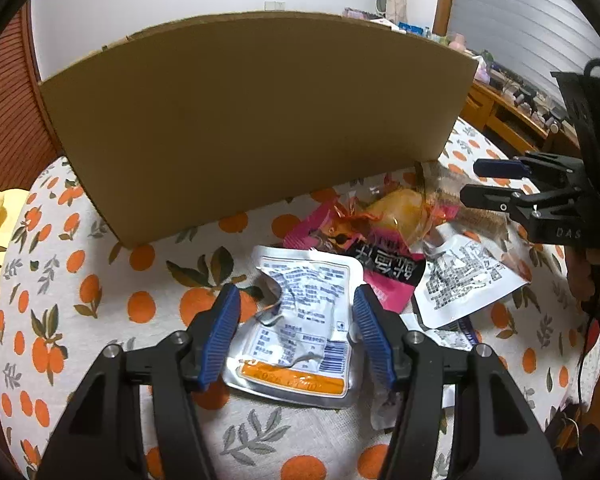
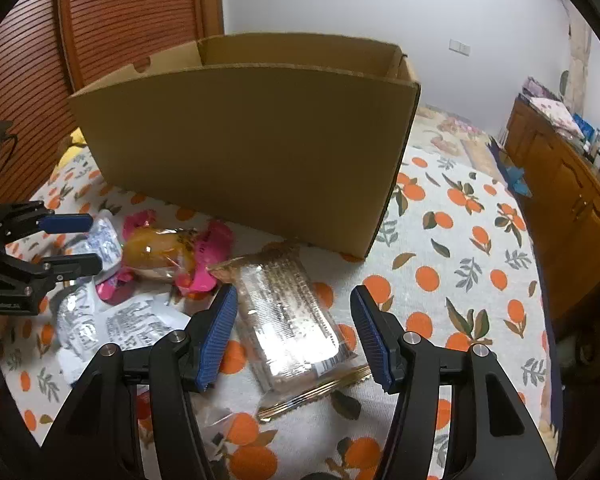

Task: Organize snacks
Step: 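Move both open tools back toward the remaining snack pile, then grasp the clear-wrapped bar with the right tool while the left tool grasps the white orange-striped pouch, then lift both snacks and carry them toward the cardboard box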

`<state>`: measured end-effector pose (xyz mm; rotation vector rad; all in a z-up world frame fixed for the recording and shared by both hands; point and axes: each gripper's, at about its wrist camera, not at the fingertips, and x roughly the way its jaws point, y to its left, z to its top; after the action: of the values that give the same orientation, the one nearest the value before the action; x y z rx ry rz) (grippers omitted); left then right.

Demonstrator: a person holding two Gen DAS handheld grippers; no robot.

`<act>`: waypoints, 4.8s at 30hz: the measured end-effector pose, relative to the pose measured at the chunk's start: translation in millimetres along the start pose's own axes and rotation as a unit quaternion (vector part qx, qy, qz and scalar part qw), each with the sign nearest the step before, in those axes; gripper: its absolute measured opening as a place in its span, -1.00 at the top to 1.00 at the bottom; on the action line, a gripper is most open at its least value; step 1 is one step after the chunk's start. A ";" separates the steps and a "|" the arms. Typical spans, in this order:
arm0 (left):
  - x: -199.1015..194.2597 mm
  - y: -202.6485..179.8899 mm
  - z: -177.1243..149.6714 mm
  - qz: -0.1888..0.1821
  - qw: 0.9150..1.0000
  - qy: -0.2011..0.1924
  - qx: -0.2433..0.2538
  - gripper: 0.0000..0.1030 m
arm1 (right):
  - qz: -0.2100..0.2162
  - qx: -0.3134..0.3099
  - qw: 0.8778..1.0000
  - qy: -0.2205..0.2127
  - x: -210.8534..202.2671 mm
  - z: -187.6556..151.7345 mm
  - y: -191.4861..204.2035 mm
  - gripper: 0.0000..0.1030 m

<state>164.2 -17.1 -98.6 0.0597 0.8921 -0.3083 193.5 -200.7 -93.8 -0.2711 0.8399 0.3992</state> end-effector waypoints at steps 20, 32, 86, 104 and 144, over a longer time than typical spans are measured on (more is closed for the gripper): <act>-1.9 -4.2 -5.5 0.020 0.999 0.018 0.027 -0.38 | 0.010 -0.010 1.000 0.025 19.9 -10.2 2.3 -0.48; -12.3 -7.0 -12.2 0.012 0.999 0.023 0.031 -0.38 | 0.005 -0.008 1.000 0.025 20.6 -10.2 2.8 -0.51; -56.1 -3.1 -17.4 0.006 0.998 -0.054 0.029 -0.12 | 0.012 -0.003 1.000 0.026 11.2 -15.0 -2.6 -0.01; -88.4 -9.6 0.1 0.004 0.995 -0.094 0.039 -0.12 | 0.016 -0.008 0.999 -0.038 -47.2 -16.0 13.1 0.17; -99.5 15.5 89.3 0.021 0.989 -0.136 0.047 0.37 | 0.006 -0.050 0.992 -0.112 -94.6 72.5 20.6 0.17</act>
<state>177.8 5.6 33.3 0.1211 0.6051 -0.3108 175.7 -176.4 23.4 -0.3076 0.6018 0.4735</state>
